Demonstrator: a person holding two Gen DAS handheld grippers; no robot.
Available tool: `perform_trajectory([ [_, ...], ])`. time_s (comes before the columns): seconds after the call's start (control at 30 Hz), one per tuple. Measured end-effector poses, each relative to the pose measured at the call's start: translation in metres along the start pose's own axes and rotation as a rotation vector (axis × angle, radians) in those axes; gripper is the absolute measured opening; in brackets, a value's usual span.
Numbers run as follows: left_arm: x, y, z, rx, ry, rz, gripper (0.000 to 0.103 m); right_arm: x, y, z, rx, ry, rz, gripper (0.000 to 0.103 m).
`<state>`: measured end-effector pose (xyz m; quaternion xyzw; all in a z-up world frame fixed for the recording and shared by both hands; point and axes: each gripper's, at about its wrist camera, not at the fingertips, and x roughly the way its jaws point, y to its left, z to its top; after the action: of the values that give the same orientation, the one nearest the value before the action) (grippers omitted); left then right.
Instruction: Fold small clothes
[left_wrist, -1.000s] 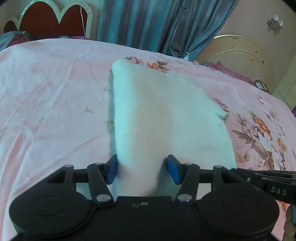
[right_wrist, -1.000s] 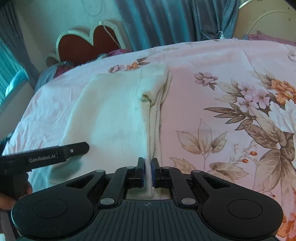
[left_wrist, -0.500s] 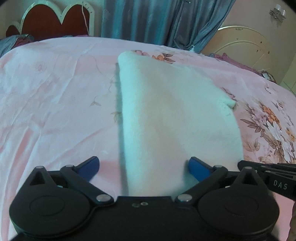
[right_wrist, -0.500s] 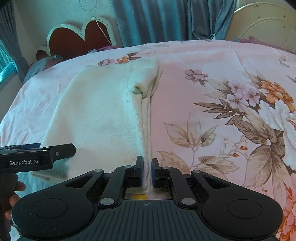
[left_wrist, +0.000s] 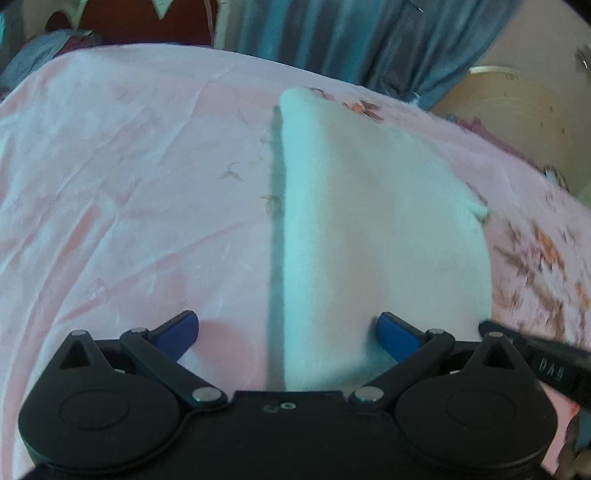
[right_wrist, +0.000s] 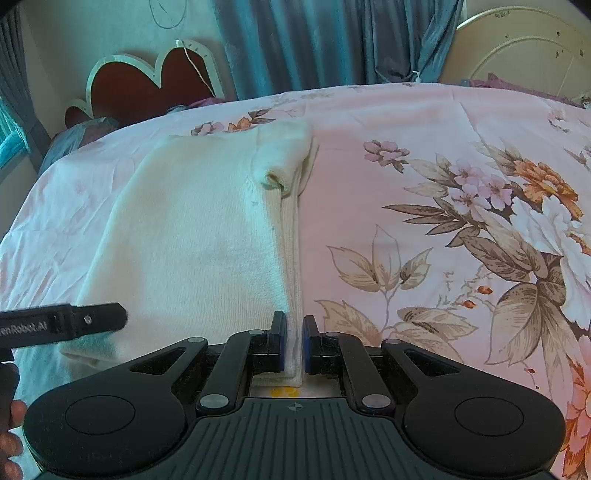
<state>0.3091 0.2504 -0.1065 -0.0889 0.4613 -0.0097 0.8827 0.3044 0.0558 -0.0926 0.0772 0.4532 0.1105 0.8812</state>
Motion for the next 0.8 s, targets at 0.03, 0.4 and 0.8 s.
perform_trajectory([
  [0.03, -0.001, 0.001, -0.002, -0.004, -0.007, -0.005, 0.103, 0.0, 0.0, 0.0, 0.0, 0.0, 0.0, 0.006],
  [0.4, 0.008, -0.015, 0.002, 0.026, 0.012, 0.087, 0.103, -0.004, 0.007, -0.003, -0.032, -0.031, -0.074, 0.041],
  [0.8, -0.03, -0.032, 0.009, 0.068, -0.005, 0.194, 0.099, -0.04, 0.005, 0.005, 0.017, -0.043, 0.004, 0.053],
])
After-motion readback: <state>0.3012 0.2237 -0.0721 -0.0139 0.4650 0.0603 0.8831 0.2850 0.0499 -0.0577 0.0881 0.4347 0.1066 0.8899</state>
